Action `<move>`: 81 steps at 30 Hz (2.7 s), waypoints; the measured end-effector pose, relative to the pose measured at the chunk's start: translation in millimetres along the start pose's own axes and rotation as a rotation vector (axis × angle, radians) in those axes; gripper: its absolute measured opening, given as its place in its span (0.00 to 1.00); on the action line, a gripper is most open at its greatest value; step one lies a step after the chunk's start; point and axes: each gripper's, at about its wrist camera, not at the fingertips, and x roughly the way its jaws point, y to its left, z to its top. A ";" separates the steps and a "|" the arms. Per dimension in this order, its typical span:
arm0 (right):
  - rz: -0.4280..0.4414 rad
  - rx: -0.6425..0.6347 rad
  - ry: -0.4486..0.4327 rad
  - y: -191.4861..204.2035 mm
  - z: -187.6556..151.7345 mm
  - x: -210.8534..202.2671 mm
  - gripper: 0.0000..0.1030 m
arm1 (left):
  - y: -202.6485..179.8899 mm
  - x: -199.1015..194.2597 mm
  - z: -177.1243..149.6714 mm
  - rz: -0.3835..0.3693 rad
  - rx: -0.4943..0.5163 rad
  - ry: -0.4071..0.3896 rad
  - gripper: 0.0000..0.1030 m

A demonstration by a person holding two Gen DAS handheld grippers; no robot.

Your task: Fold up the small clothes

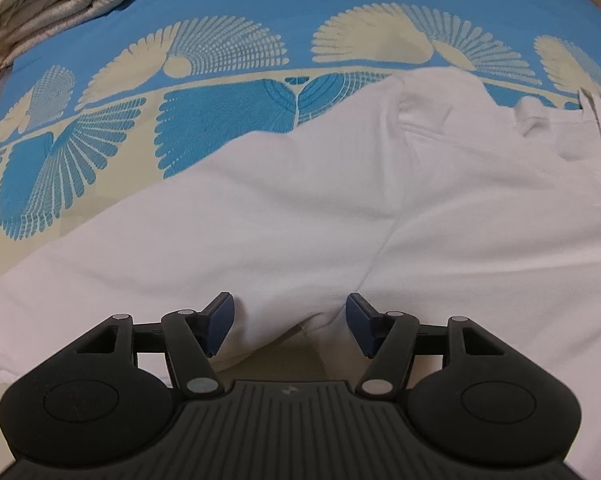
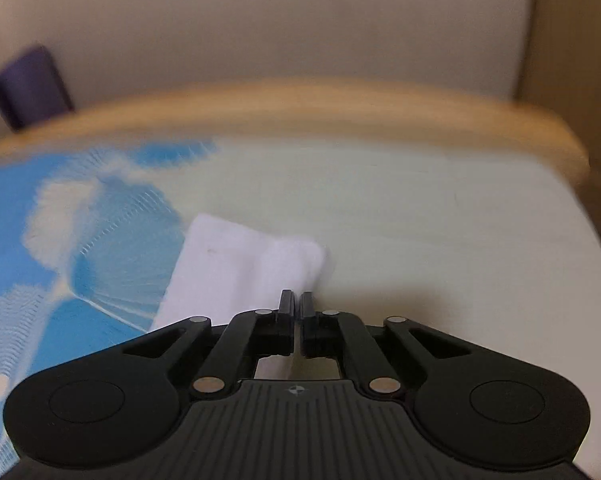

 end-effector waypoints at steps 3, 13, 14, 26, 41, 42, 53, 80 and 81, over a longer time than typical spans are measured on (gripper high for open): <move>0.006 -0.097 -0.040 -5.0 -6.1 -20.0 0.24 | 2.7 -13.3 2.8 -0.017 -0.006 -0.031 0.66; 0.456 -0.321 0.002 -13.0 -40.6 -173.5 0.32 | 14.6 -71.3 -17.0 -0.194 -0.150 -0.124 0.50; 0.515 -0.344 0.007 -17.8 -45.6 -195.4 0.31 | 14.0 -77.3 -24.9 -0.234 -0.171 -0.119 0.41; 0.830 -0.542 0.242 -127.1 -153.7 -308.1 0.31 | -32.7 -132.8 -168.6 -0.301 -0.155 0.009 0.43; 0.759 -0.757 0.369 -146.8 -224.3 -289.6 0.32 | 9.0 -114.5 -228.6 -0.121 -0.375 -0.047 0.07; 0.755 -0.766 0.374 -148.8 -226.7 -283.8 0.32 | 12.5 -111.1 -231.2 -0.079 -0.360 -0.016 0.08; 0.753 -0.921 0.534 -123.1 -293.5 -268.6 0.32 | -50.3 -177.9 -229.3 -0.287 -0.035 -0.182 0.34; 0.958 -0.825 0.711 -39.6 -334.0 -307.3 0.03 | -240.9 -141.7 -240.6 -0.569 0.341 -0.150 0.58; 0.964 -0.799 0.694 -43.6 -323.8 -306.5 0.03 | -249.0 -138.0 -239.9 -0.566 0.347 -0.137 0.58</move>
